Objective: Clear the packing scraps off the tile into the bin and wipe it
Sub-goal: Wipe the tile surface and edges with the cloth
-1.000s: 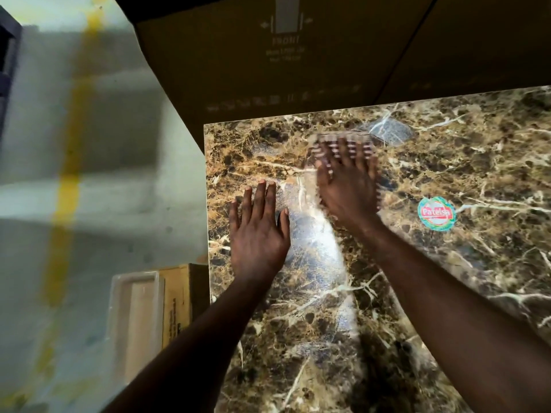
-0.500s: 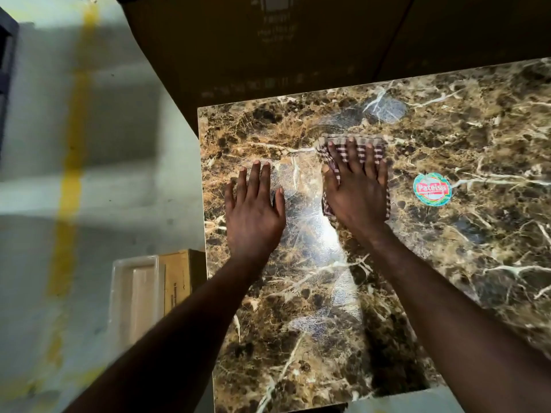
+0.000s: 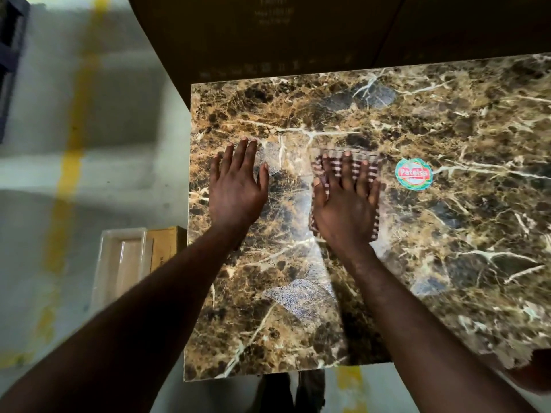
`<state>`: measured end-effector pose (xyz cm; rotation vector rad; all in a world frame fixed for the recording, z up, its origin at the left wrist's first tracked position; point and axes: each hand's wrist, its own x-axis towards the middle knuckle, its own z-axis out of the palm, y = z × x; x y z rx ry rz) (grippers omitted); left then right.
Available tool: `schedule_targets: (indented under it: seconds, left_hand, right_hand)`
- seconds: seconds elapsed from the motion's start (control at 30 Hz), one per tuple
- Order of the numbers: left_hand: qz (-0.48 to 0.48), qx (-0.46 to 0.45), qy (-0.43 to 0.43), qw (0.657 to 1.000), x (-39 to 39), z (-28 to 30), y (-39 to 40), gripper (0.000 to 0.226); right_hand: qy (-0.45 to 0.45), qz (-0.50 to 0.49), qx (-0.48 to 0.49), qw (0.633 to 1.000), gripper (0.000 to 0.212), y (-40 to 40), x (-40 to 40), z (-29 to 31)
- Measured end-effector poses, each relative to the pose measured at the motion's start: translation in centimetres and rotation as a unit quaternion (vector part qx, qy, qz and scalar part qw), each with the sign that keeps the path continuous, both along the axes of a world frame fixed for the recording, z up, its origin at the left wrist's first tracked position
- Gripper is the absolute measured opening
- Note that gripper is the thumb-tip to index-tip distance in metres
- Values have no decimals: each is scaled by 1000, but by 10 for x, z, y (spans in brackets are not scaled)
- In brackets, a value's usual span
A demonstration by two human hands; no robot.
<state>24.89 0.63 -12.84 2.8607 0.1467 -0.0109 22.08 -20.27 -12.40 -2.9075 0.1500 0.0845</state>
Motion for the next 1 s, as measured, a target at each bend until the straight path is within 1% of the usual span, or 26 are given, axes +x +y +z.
schedule_targets:
  seconds: [0.1,0.17,0.2,0.3,0.37,0.43,0.53,0.57,0.63,0.73,0.8,1.0]
  left_hand:
    - [-2,0,-8,1000,-1,-1,0,69]
    - [-2,-1,-13,1000,-2,-1,-1,69]
    - [-2,-2,-15,1000,-2,-1,-1,68]
    - [-2,-4,-20,1000,-2,0,-2,68]
    - [-3,2,-24,1000,-3,0,-2,68]
    - [-3,2,-24,1000,-3,1,-1,68]
    - [-6,9,-30,999,-5,2,-2,69]
    - [-8,9,-30,999,-5,3,-2,69]
    - [-7,10,-29,1000,-6,3,-4,69]
    - [-7,12,-28,1000,-7,3,-4,69]
    - [-7,12,-33,999,-7,3,-3,69]
    - [-10,13,-41,999,-11,5,-5,68]
  right_hand:
    - [7,84,-9,996,63,26,-28,0]
    - [14,107,-23,994,63,18,-38,-2]
    - [12,100,-23,995,63,6,-38,-3]
    - [4,32,-16,999,62,-36,-34,-5]
    - [5,10,-11,1000,60,-45,-38,-4]
    - [10,41,-12,999,61,-28,-56,-1]
    - [19,121,-14,992,62,4,-94,0]
    - [20,131,-9,991,62,7,-104,-1]
    - [18,111,-6,994,62,-6,-110,-2]
    - [24,25,-15,999,62,-37,-114,-2]
    - [23,10,-13,1000,62,-36,-124,-1]
    - [32,142,13,989,60,18,-183,3]
